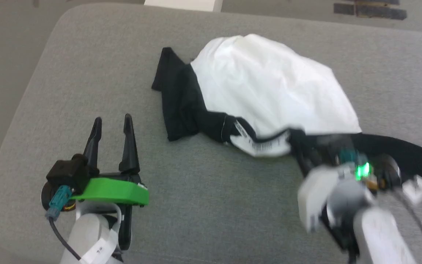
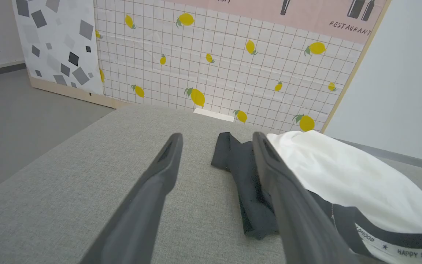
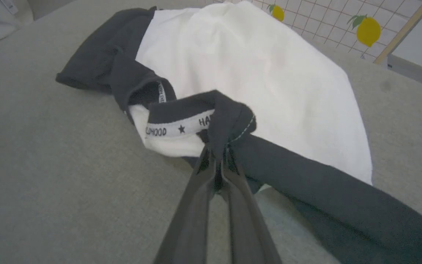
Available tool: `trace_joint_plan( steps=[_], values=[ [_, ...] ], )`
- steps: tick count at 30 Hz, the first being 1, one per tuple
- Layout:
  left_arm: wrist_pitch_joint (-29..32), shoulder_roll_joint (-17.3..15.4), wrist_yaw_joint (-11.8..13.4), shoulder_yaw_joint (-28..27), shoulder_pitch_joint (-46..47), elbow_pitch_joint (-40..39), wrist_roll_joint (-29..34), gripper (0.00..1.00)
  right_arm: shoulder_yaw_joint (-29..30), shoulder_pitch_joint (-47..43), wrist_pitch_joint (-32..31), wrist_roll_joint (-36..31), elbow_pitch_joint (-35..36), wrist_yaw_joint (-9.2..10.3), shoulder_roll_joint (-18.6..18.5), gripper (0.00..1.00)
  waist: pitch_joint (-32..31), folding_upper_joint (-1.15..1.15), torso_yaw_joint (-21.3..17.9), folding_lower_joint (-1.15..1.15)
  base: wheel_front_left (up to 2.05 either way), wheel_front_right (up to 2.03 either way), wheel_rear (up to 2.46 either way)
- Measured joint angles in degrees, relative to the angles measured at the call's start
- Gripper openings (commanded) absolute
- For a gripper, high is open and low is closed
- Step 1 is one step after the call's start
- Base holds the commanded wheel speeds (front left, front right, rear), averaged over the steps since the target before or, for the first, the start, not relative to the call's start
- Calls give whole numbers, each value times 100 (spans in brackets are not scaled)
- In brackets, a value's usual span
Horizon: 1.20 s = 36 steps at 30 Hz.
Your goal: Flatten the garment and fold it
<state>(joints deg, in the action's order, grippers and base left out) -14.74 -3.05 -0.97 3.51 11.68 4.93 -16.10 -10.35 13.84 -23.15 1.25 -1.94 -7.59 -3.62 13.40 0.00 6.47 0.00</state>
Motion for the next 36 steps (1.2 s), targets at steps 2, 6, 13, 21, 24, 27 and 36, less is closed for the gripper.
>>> trace_joint_plan(
  steps=[2,6,13,21,24,27,36],
  values=[
    [0,0,-4,-74,-92,5,10,100,13,-803,-74,68,474,0,46,0,-110,0,-101,0,0,0,0],
    [-1,1,-60,-143,-175,10,71,100,185,-1936,-242,270,769,1,69,3,-269,0,-336,0,0,0,0],
    [0,3,-126,-177,-265,62,101,100,426,-2527,-510,490,848,1,73,100,-503,0,-669,0,0,0,0],
    [0,3,-134,-51,-498,193,89,100,1547,-2499,320,622,1369,2,62,100,-797,0,-809,0,0,0,0],
    [-1,3,-148,101,-539,288,33,100,1748,-2313,1003,633,1407,2,63,100,-882,0,-830,0,0,0,0],
    [8,3,-148,352,-538,533,-73,100,1818,-2162,1579,631,1336,2,67,100,-925,0,-847,0,0,0,0],
    [1267,10,452,1246,218,1436,-1359,100,1563,-1864,2091,642,956,2,69,100,-695,0,-895,0,0,0,0]
  ],
)
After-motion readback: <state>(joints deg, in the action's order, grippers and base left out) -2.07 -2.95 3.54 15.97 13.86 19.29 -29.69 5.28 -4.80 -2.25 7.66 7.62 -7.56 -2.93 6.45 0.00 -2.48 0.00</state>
